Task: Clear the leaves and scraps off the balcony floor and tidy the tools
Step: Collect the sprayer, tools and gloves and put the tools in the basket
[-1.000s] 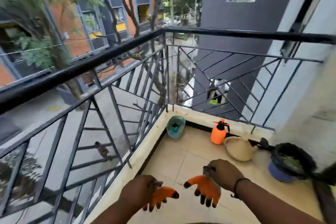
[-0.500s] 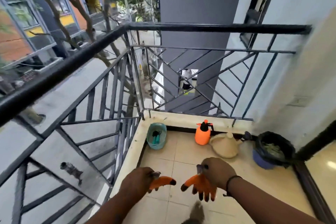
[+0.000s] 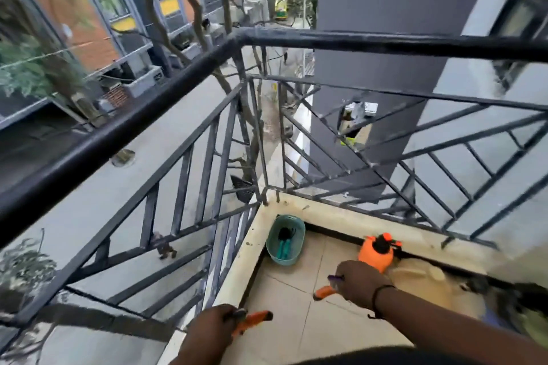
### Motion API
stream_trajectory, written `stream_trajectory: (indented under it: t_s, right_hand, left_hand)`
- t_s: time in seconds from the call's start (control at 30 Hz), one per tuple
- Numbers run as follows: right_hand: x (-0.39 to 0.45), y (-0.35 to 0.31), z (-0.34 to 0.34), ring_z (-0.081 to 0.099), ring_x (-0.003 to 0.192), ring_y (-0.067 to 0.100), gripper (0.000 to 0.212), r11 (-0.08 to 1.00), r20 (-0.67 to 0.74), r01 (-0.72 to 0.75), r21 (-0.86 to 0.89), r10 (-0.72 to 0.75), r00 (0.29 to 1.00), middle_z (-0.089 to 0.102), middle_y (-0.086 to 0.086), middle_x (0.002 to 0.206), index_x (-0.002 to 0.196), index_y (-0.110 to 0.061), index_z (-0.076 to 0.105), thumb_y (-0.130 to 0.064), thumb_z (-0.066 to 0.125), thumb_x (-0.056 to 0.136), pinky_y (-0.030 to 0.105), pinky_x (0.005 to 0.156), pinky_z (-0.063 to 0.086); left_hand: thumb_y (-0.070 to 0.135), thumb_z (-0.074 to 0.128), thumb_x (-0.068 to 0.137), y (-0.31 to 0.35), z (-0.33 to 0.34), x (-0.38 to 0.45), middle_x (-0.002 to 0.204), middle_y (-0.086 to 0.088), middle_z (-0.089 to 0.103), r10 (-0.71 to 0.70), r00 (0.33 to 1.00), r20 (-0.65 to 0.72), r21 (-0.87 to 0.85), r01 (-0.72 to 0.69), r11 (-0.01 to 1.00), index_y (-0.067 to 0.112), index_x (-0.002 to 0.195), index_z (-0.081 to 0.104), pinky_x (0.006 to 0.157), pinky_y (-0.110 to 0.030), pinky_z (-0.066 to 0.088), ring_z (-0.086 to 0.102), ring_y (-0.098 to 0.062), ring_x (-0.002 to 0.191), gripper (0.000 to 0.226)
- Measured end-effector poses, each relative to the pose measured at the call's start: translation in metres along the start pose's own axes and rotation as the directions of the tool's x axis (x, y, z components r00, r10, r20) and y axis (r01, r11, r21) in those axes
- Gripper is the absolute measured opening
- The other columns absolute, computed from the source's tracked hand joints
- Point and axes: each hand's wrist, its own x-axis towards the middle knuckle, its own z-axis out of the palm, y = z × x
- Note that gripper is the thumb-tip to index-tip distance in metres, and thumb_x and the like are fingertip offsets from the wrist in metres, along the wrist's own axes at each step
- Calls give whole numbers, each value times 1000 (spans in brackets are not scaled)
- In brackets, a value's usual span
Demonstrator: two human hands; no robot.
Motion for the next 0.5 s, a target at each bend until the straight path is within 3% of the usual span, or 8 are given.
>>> stream_trajectory:
  t_s: [0.1, 0.13, 0.2, 0.27, 0.33, 0.4, 0.5]
  right_hand:
    - [43, -9, -16, 62, 80, 22, 30, 997, 42, -35, 68, 32, 999, 65, 1, 85, 78, -19, 59, -40, 46, 95, 28, 64, 43]
    - [46, -9, -19, 64, 72, 21, 33, 992, 46, -53, 113, 48, 998, 70, 2, 81, 79, -15, 64, -39, 47, 93, 32, 64, 49]
    - [73, -12, -24, 67, 76, 21, 33, 989, 33, -60, 138, 56, 998, 72, 2, 81, 78, -15, 67, -39, 49, 91, 33, 69, 54]
    - [97, -16, -28, 59, 79, 15, 26, 988, 18, -82, 134, 80, 997, 62, -6, 76, 72, -24, 58, -41, 52, 92, 28, 64, 46]
    - [110, -25, -37, 51, 78, 13, 30, 977, -9, -104, 188, 108, 994, 48, -10, 68, 65, -28, 47, -39, 55, 92, 25, 58, 36]
    - [120, -35, -52, 52, 79, 11, 29, 968, -3, -127, 217, 130, 991, 48, -12, 68, 66, -31, 45, -33, 55, 92, 22, 58, 36]
    - [135, -43, -68, 61, 62, 8, 27, 930, 45, -142, 340, 134, 990, 62, -7, 62, 68, -26, 56, -20, 53, 95, 12, 50, 41]
  left_hand:
    - [63, 57, 85, -19, 0, 41, 105, 14, 70, -37, 998, -47, -34, 36, 999, 73, 52, 46, 88, -11, 41, 59, -2, 115, 36]
    - [59, 58, 88, -20, -1, 43, 108, 14, 69, -31, 999, -41, -21, 30, 999, 70, 51, 47, 92, -13, 40, 56, -3, 120, 39]
    - [54, 55, 91, -16, -9, 69, 106, 14, 70, -42, 999, -2, -35, 42, 999, 61, 57, 52, 95, -18, 40, 57, -3, 117, 35]
    - [54, 54, 87, -10, -24, 99, 87, 18, 68, 12, 998, 61, -53, -9, 999, 58, 61, 58, 91, -19, 44, 63, -3, 103, 26]
    - [41, 61, 90, 0, -36, 131, 71, 24, 62, 45, 997, 67, -86, -40, 995, 48, 66, 61, 72, -4, 40, 63, 4, 87, 25]
    - [30, 59, 93, 3, -44, 168, 83, 20, 67, 117, 991, 64, -73, -113, 991, 43, 77, 64, 63, 1, 35, 61, 4, 86, 20]
    - [34, 55, 86, 11, -49, 211, 103, 6, 72, 150, 980, 135, -28, -147, 989, 45, 72, 58, 73, -9, 44, 65, -8, 102, 18]
